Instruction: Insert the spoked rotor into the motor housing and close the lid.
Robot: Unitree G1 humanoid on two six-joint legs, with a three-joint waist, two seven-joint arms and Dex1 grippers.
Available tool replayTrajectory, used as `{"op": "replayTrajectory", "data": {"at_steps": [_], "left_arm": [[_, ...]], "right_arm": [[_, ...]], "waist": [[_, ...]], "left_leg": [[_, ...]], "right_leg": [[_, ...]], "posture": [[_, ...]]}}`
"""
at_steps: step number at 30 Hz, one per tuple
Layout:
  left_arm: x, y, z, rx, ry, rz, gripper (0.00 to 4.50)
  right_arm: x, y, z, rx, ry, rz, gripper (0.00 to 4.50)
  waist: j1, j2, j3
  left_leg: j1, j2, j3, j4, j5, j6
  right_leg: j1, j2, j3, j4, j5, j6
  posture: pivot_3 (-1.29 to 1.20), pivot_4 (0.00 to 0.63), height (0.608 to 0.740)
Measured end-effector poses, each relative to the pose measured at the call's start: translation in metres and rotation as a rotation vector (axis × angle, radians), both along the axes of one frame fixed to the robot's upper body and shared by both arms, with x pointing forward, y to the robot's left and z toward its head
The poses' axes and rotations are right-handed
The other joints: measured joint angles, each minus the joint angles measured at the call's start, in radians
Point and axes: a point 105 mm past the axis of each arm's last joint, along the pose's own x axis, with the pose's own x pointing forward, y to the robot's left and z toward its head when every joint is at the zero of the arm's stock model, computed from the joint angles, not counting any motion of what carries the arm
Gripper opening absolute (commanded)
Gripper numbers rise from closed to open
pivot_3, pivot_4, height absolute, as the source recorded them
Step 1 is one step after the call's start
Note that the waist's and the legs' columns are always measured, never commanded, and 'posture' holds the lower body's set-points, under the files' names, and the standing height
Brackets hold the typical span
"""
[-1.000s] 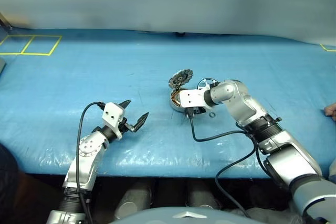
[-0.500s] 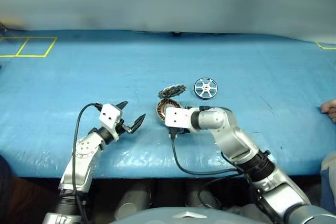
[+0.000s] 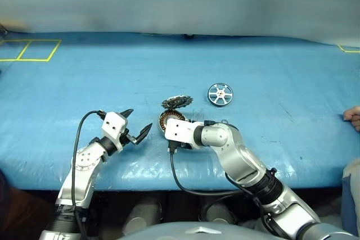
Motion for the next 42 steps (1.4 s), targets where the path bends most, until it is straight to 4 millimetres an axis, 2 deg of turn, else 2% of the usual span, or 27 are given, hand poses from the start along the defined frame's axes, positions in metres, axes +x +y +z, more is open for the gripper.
{"op": "replayTrajectory", "data": {"at_steps": [2,5,7,11,13,16,19,23,26,31,42], "left_arm": [[0.000,0.000,0.000,0.000,0.001,0.000,4.50],[0.000,-0.001,0.000,-0.001,-0.002,-0.006,4.50],[0.000,-0.003,0.001,-0.003,-0.005,-0.017,4.50],[0.001,-0.009,0.003,-0.011,-0.009,-0.043,4.50],[0.000,-0.012,0.002,-0.015,-0.005,-0.061,4.50],[-0.002,-0.013,0.001,-0.018,0.004,-0.079,4.50],[-0.006,-0.014,-0.002,-0.030,0.025,-0.106,4.50],[-0.011,-0.015,-0.004,-0.047,0.041,-0.135,4.50],[-0.015,-0.016,-0.007,-0.051,0.055,-0.155,4.50],[-0.016,-0.018,-0.004,-0.048,0.026,-0.175,4.50],[-0.017,-0.019,-0.001,-0.048,-0.001,-0.190,4.50]], "right_arm": [[0.001,0.007,0.006,0.070,0.019,-0.025,4.46],[-0.001,0.015,0.020,0.183,0.044,-0.031,4.46],[0.000,0.013,0.033,0.240,0.037,-0.042,4.46],[0.002,-0.001,0.055,0.339,0.022,-0.080,4.46],[0.000,-0.014,0.057,0.365,0.028,-0.108,4.46],[0.001,-0.041,0.045,0.369,0.063,-0.200,4.46],[0.004,-0.083,0.029,0.422,0.071,-0.368,4.46],[0.011,-0.118,0.019,0.541,0.062,-0.525,4.46],[0.014,-0.139,-0.003,0.536,0.073,-0.640,4.46],[0.018,-0.153,-0.028,0.532,0.105,-0.752,4.46],[0.022,-0.160,-0.030,0.558,0.086,-0.791,4.46]], "waist": [[0.000,0.000,0.000],[0.000,0.000,0.000],[0.003,0.000,0.000],[0.007,0.000,0.000],[0.009,0.000,0.000],[0.012,0.000,0.000],[0.015,0.000,0.000],[0.008,0.001,0.000],[0.009,0.001,0.000],[0.009,0.001,0.000],[0.011,0.001,0.000]], "left_leg": [[0.000,0.000,0.000,0.000,0.000,0.000],[0.000,0.000,0.000,0.000,0.000,0.000],[0.000,0.000,0.000,0.000,0.000,0.000],[0.000,0.000,0.000,0.000,0.000,0.000],[0.000,0.000,-0.001,-0.001,0.000,0.000],[-0.001,0.000,0.000,-0.001,0.000,0.001],[-0.001,0.000,0.000,-0.001,-0.001,0.001],[0.000,0.001,0.000,-0.001,0.000,0.000],[0.001,0.001,0.000,-0.001,0.000,0.000],[0.001,0.000,0.000,-0.001,0.000,0.000],[0.001,0.000,0.000,-0.001,0.000,0.000]], "right_leg": [[0.000,0.000,0.000,0.000,0.000,0.000],[0.000,0.000,0.000,0.000,0.000,0.000],[0.000,0.000,0.000,-0.001,0.000,0.000],[0.000,0.000,0.000,-0.001,0.000,0.000],[0.000,0.000,0.000,-0.001,0.000,0.000],[0.000,-0.001,0.000,-0.001,0.000,0.000],[0.000,-0.001,0.000,-0.002,-0.001,0.001],[0.001,-0.001,0.002,0.000,-0.003,0.003],[0.001,-0.001,0.001,0.000,-0.004,0.003],[0.001,-0.001,0.002,0.000,-0.002,-0.001],[0.001,-0.001,0.002,0.000,-0.004,0.000]], "posture": [[0.00,0.150,0.740],[0.00,0.150,0.740],[0.00,0.150,0.740],[0.00,0.150,0.740],[0.00,0.150,0.740],[0.00,0.150,0.740],[0.00,0.150,0.740],[0.00,0.150,0.740],[0.00,0.150,0.740],[0.00,0.150,0.740],[0.00,0.150,0.740]]}}
